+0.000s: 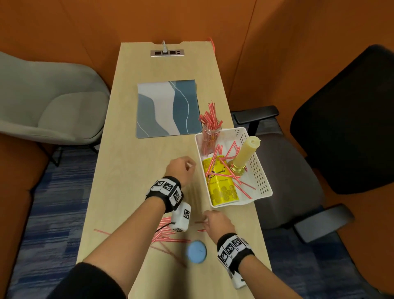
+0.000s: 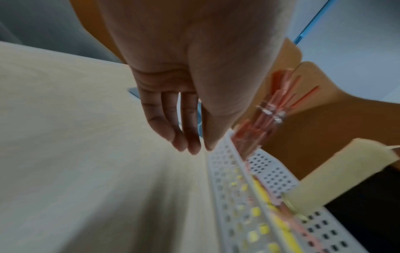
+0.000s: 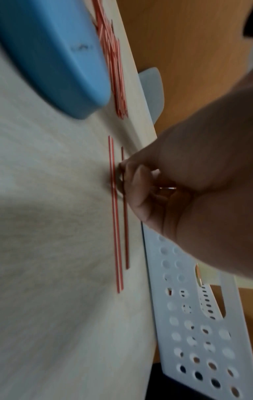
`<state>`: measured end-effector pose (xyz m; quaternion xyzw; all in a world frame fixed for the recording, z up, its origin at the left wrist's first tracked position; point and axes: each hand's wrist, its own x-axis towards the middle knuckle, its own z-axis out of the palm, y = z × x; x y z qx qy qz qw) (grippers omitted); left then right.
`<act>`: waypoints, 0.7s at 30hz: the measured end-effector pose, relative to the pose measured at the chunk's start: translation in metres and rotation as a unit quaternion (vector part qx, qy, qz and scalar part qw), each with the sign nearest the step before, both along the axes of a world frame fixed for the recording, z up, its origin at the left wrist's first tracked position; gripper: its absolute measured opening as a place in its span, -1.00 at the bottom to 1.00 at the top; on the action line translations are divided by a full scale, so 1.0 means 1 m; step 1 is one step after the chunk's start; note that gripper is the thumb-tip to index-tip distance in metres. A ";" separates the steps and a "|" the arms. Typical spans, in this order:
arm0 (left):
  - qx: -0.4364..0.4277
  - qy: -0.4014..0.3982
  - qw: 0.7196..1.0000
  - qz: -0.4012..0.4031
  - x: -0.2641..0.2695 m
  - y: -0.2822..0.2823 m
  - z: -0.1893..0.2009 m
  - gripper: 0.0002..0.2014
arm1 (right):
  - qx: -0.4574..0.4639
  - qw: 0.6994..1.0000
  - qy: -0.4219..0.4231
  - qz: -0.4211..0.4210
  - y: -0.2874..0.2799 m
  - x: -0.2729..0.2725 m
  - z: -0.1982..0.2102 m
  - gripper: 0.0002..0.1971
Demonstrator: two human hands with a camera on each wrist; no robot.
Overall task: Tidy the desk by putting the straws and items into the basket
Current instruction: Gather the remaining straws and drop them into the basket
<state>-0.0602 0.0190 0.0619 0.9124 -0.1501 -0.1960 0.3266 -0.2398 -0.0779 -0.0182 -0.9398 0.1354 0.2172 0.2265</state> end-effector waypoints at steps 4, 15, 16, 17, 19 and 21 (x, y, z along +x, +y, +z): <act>0.107 0.055 0.993 -0.006 -0.011 0.067 -0.026 -0.92 | -0.019 0.999 0.005 0.038 0.005 0.009 -0.007 -0.84; 0.191 0.133 0.967 -0.105 -0.037 0.130 -0.065 -0.80 | -0.049 0.996 -0.017 0.075 0.019 0.012 0.027 -0.89; 0.197 0.126 0.965 -0.116 -0.037 0.129 -0.067 -0.81 | -0.012 0.998 -0.041 0.037 0.018 0.015 0.039 -0.89; 0.200 0.117 0.965 -0.122 -0.037 0.129 -0.069 -0.83 | 0.021 0.997 -0.068 -0.001 0.015 0.019 0.052 -0.90; 0.205 0.104 0.965 -0.127 -0.036 0.131 -0.072 -0.88 | 0.054 0.988 -0.124 -0.073 0.003 0.033 0.077 -0.94; 0.209 0.098 0.964 -0.136 -0.035 0.135 -0.071 -0.92 | 0.049 0.977 -0.159 -0.137 -0.014 0.051 0.097 -0.93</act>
